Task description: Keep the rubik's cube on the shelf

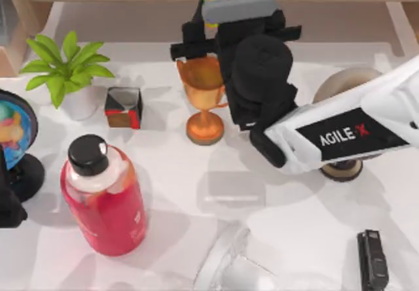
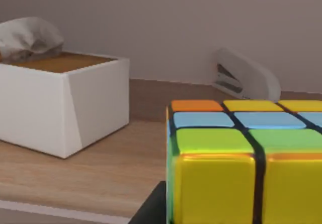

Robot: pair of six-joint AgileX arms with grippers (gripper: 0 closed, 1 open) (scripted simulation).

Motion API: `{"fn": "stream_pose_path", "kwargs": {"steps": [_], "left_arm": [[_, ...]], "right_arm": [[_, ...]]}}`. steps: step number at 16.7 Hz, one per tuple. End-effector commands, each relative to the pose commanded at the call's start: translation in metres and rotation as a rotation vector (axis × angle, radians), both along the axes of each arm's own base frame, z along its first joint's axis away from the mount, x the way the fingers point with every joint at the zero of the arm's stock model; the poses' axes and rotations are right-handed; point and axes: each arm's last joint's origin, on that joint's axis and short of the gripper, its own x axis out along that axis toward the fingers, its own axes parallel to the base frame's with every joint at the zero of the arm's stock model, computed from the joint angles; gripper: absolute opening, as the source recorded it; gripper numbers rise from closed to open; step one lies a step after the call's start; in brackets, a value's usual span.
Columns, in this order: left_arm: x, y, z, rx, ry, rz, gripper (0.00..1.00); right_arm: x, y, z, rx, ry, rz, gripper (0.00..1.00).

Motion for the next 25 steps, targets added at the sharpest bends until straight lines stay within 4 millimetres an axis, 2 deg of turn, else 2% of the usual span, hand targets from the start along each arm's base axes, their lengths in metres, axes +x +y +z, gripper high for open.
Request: {"fn": "stream_pose_path", "kwargs": {"steps": [5,11,14,18,21,23,25], "left_arm": [[0.0,0.0,0.0,0.0,0.0,0.0,1.0],[0.0,0.0,0.0,0.0,0.0,0.0,1.0],[0.0,0.0,0.0,0.0,0.0,0.0,1.0],[0.0,0.0,0.0,0.0,0.0,0.0,1.0],[0.0,0.0,0.0,0.0,0.0,0.0,1.0],[0.0,0.0,0.0,0.0,0.0,0.0,1.0],[0.0,0.0,0.0,0.0,0.0,0.0,1.0]], "right_arm": [[-0.005,-0.014,0.003,0.048,-0.083,-0.157,0.0],[-0.005,-0.016,0.004,0.053,-0.089,-0.169,0.0],[-0.007,-0.011,0.007,0.063,-0.099,-0.152,0.0],[-0.007,0.014,0.034,0.136,-0.184,-0.077,0.0],[0.013,0.025,0.052,0.164,-0.221,-0.056,0.0],[0.037,0.021,0.049,0.13,-0.192,-0.071,0.0],[0.064,0.006,0.038,0.086,-0.142,-0.109,0.0]]}}
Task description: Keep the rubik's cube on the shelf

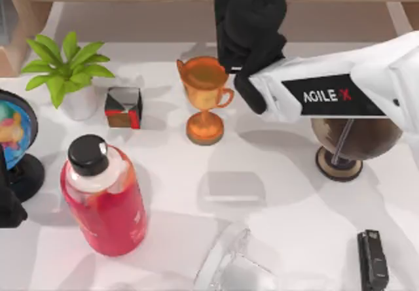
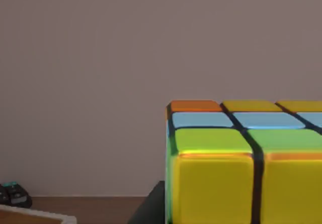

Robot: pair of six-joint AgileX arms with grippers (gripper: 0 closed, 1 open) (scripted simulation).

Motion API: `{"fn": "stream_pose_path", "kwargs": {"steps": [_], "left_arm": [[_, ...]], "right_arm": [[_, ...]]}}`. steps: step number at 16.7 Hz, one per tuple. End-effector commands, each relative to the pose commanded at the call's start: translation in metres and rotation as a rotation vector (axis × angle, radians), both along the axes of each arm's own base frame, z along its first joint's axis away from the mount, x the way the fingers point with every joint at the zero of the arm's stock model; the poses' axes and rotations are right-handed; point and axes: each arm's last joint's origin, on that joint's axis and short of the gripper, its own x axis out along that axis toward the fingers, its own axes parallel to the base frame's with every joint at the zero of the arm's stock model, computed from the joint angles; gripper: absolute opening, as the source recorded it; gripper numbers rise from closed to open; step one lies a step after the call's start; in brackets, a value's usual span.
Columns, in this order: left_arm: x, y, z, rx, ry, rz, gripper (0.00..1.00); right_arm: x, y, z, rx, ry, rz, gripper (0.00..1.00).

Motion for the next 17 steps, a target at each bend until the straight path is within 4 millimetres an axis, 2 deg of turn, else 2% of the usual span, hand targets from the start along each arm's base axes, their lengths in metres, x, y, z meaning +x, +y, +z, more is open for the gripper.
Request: {"fn": "stream_pose_path", "kwargs": {"steps": [3,7,17], "left_arm": [[0.0,0.0,0.0,0.0,0.0,0.0,1.0],[0.0,0.0,0.0,0.0,0.0,0.0,1.0],[0.0,0.0,0.0,0.0,0.0,0.0,1.0]], "right_arm": [[0.028,-0.02,-0.02,-0.025,0.055,-0.055,0.0],[0.03,-0.022,-0.021,-0.025,0.057,-0.06,0.0],[0.03,-0.022,-0.021,-0.025,0.057,-0.06,0.75]]}}
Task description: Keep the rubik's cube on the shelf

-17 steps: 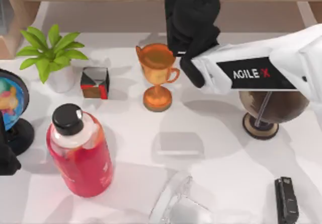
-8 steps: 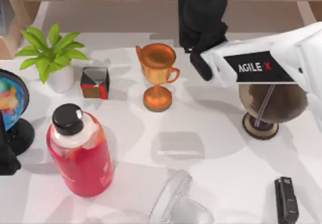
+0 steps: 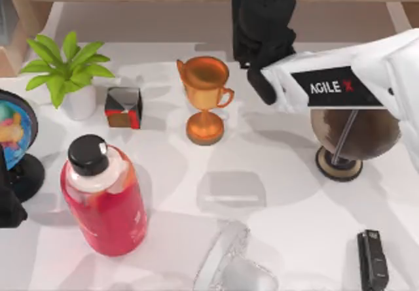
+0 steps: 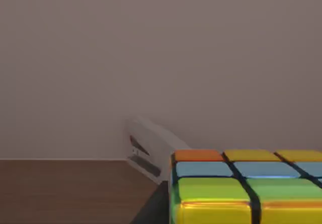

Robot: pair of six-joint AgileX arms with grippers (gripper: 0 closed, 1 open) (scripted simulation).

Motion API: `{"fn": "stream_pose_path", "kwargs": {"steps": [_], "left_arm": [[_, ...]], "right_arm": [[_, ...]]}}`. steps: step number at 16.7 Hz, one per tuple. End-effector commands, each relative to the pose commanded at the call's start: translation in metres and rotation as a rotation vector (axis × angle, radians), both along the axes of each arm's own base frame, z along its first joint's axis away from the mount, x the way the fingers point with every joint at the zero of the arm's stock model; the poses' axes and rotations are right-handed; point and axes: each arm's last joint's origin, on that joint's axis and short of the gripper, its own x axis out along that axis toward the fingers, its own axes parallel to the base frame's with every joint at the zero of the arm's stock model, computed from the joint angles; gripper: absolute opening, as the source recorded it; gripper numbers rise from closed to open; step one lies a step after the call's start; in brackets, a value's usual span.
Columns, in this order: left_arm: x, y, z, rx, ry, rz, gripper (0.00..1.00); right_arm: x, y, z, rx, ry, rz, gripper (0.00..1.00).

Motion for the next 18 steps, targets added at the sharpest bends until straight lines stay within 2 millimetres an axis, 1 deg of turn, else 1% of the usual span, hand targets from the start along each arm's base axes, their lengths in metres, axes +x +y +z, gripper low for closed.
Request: {"fn": "stream_pose_path", "kwargs": {"steps": [3,4,14,16,18], "left_arm": [[0.0,0.0,0.0,0.0,0.0,0.0,1.0],[0.0,0.0,0.0,0.0,0.0,0.0,1.0],[0.0,0.0,0.0,0.0,0.0,0.0,1.0],[0.0,0.0,0.0,0.0,0.0,0.0,1.0],[0.0,0.0,0.0,0.0,0.0,0.0,1.0]], "right_arm": [[0.0,0.0,0.0,0.0,0.0,0.0,0.98],[0.0,0.0,0.0,0.0,0.0,0.0,1.0],[-0.003,0.002,0.002,-0.002,-0.007,0.014,1.0],[-0.011,0.006,0.012,-0.011,-0.047,0.068,1.0],[-0.022,0.006,0.028,-0.035,-0.124,0.149,1.0]]}}
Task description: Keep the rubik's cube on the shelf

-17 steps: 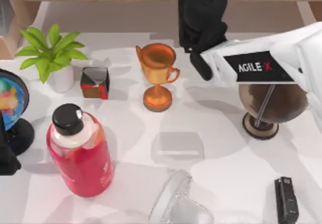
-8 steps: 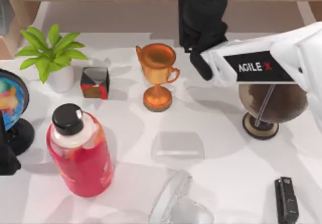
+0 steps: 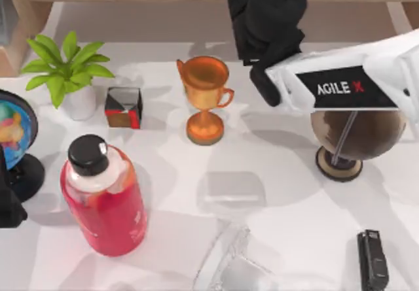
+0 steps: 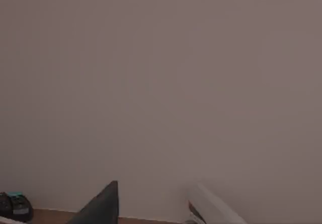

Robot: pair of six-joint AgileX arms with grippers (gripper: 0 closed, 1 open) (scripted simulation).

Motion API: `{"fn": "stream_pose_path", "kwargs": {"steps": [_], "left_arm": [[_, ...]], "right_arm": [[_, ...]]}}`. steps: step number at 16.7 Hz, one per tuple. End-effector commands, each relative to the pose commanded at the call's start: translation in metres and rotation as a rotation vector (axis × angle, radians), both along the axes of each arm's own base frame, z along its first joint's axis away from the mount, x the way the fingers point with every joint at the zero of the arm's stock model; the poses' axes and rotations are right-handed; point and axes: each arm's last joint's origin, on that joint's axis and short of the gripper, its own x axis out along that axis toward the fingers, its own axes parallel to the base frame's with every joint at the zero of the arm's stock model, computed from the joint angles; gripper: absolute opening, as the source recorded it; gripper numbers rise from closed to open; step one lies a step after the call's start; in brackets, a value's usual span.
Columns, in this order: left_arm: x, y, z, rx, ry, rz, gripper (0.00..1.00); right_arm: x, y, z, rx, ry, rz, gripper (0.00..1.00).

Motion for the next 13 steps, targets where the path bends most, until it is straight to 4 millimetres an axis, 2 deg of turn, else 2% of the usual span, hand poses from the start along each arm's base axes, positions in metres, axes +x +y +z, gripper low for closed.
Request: {"fn": "stream_pose_path", "kwargs": {"steps": [3,6,9,13], "left_arm": [[0.0,0.0,0.0,0.0,0.0,0.0,1.0],[0.0,0.0,0.0,0.0,0.0,0.0,1.0],[0.0,0.0,0.0,0.0,0.0,0.0,1.0],[0.0,0.0,0.0,0.0,0.0,0.0,1.0]], "right_arm": [[-0.018,-0.014,0.026,-0.077,-0.172,0.123,1.0],[-0.035,-0.048,0.054,-0.209,-0.395,0.194,1.0],[-0.049,-0.105,0.073,-0.407,-0.614,0.177,1.0],[-0.068,-0.209,0.075,-0.772,-0.775,0.01,1.0]]}}
